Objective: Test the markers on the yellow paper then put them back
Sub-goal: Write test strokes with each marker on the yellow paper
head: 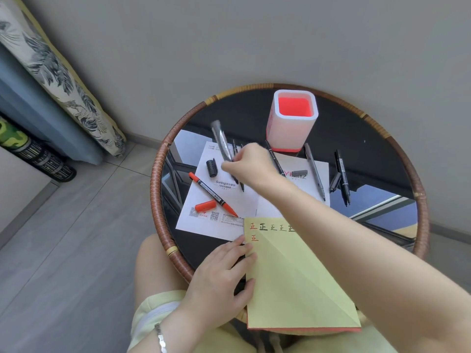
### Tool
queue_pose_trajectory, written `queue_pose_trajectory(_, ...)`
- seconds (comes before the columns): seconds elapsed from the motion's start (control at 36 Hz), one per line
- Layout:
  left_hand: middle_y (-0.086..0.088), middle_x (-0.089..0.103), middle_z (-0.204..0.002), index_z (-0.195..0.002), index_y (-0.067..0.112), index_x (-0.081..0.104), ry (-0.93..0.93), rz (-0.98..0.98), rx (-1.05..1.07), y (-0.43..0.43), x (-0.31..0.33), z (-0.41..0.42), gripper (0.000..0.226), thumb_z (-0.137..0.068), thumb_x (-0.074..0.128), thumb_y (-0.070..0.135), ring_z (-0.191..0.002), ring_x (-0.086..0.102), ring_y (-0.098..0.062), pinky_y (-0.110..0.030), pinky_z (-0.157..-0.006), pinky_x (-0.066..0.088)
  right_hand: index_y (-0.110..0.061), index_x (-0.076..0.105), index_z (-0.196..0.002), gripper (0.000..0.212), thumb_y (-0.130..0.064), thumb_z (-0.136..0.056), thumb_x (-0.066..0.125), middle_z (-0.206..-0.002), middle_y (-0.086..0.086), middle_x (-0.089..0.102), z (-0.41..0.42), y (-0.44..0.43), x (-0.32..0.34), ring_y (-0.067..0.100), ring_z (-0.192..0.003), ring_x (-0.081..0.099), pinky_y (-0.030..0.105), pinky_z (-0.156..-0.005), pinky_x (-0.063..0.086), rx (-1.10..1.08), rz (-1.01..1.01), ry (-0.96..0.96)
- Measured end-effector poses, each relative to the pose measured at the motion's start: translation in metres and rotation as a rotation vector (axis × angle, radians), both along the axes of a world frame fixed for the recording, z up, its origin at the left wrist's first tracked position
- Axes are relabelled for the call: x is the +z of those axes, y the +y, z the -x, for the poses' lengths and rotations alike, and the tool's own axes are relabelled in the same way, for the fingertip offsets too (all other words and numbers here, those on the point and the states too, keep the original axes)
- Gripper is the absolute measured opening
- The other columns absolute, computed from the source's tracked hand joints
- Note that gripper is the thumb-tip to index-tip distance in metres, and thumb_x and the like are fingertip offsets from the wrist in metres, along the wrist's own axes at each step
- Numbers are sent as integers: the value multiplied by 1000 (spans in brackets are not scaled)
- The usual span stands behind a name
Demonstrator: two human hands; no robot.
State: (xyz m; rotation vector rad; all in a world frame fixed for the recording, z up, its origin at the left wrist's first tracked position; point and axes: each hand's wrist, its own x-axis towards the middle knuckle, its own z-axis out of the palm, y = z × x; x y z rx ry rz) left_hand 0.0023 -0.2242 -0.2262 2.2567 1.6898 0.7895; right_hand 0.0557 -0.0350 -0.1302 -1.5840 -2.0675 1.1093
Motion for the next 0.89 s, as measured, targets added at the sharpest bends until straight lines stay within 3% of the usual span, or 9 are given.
queue_pose_trajectory(0.08,1,64,-113,-105,17,62,7,11,16,0,1,-2,29,-79,57,30,-123,48,-16,-28,-101,38,-12,57,-66,15,-23,-75,61,-52,-4,47,-31,-15,13,9,-48,40,23,-48,33,-70,-78,220)
queue_pose_trajectory(0.25,-4,64,-105,-107,17,66,66,15,79,0,4,-13,36,-79,54,36,-119,46,-20,-28,-100,31,-20,40,-70,23,-7,-78,58,-56,-3,43,-89,-63,13,2,-44,39,14,-41,31,-125,-177,639)
queue_pose_trajectory(0.33,-6,64,-104,-110,18,67,90,18,100,0,4,-18,41,-80,52,40,-119,45,-22,-32,-100,33,-27,45,-73,18,-17,-76,60,-57,-4,52,-101,-85,-4,7,-47,47,18,-40,37,-172,-112,668)
queue_pose_trajectory(0.47,-9,63,-106,-108,16,67,78,24,114,0,4,-20,42,-77,55,42,-117,46,-23,-33,-99,34,-38,59,-80,19,-20,-75,64,-75,-1,65,-100,-109,-32,18,-67,64,30,-57,53,-248,-5,644)
queue_pose_trajectory(0.53,-12,62,-110,-108,16,68,65,41,125,-1,5,-21,43,-76,56,42,-116,46,-23,-32,-99,33,-35,61,-76,13,-23,-73,67,-72,-2,66,-98,-113,-38,19,-66,65,32,-57,53,-310,2,621)
queue_pose_trajectory(0.61,-16,59,-118,-109,17,67,48,76,135,-1,8,-22,43,-76,56,42,-115,45,-23,-33,-99,34,-21,59,-67,17,-23,-71,76,-61,2,65,-94,-115,-44,16,-57,63,25,-50,51,-455,-14,633)
queue_pose_trajectory(0.69,-15,56,-126,-110,19,65,53,116,134,0,8,-22,43,-76,55,43,-120,44,-24,-33,-101,33,-10,50,-59,29,-16,-78,71,-47,-2,57,-88,-114,-52,10,-44,55,18,-45,44,-583,-12,635)
queue_pose_trajectory(0.78,-14,55,-129,-111,21,65,55,142,145,-1,7,-22,44,-76,54,45,-125,41,-24,-34,-102,32,-13,40,-52,38,-20,-78,68,-41,-6,47,-84,-114,-61,6,-40,45,15,-48,37,-614,-114,551)
queue_pose_trajectory(0.89,-12,56,-128,-113,23,64,65,161,150,-1,7,-22,45,-76,53,46,-126,40,-22,-34,-102,32,-15,36,-50,43,0,-80,63,-42,-13,48,-82,-115,-70,-1,-44,46,8,-50,35,-577,-188,474)
